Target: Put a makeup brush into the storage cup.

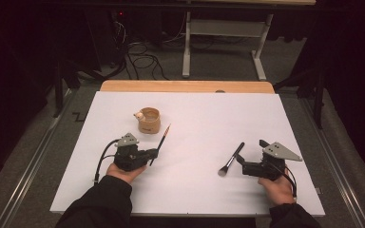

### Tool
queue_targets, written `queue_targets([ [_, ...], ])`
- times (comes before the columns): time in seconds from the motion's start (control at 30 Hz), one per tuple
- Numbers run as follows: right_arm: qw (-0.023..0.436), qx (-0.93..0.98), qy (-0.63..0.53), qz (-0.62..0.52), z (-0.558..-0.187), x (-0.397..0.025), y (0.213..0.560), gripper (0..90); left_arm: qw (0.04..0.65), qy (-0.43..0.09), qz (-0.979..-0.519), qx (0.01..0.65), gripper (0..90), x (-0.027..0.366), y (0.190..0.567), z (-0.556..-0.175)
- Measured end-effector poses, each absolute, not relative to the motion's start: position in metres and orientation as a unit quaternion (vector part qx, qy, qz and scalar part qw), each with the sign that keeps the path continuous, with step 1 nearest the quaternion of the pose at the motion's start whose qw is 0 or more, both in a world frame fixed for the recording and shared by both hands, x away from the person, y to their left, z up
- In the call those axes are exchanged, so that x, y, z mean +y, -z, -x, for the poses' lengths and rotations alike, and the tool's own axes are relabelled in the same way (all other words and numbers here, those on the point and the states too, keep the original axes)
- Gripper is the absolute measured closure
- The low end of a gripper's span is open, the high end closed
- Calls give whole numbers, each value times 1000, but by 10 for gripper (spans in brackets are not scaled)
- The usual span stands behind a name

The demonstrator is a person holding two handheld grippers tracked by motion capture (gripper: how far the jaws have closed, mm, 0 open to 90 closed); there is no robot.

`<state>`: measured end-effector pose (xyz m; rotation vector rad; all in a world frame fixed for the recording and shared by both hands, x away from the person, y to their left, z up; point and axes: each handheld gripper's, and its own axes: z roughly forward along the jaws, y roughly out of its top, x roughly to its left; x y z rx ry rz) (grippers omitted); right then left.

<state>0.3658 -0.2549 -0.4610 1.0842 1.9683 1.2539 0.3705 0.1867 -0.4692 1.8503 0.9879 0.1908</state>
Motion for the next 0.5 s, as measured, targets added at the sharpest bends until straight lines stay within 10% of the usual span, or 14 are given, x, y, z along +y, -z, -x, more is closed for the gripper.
queue_targets([
  [0.5, 284, 736, -473, -391, -359, -252, 459, 5, 559, -134, -719, 391, 842, 197, 465, -359],
])
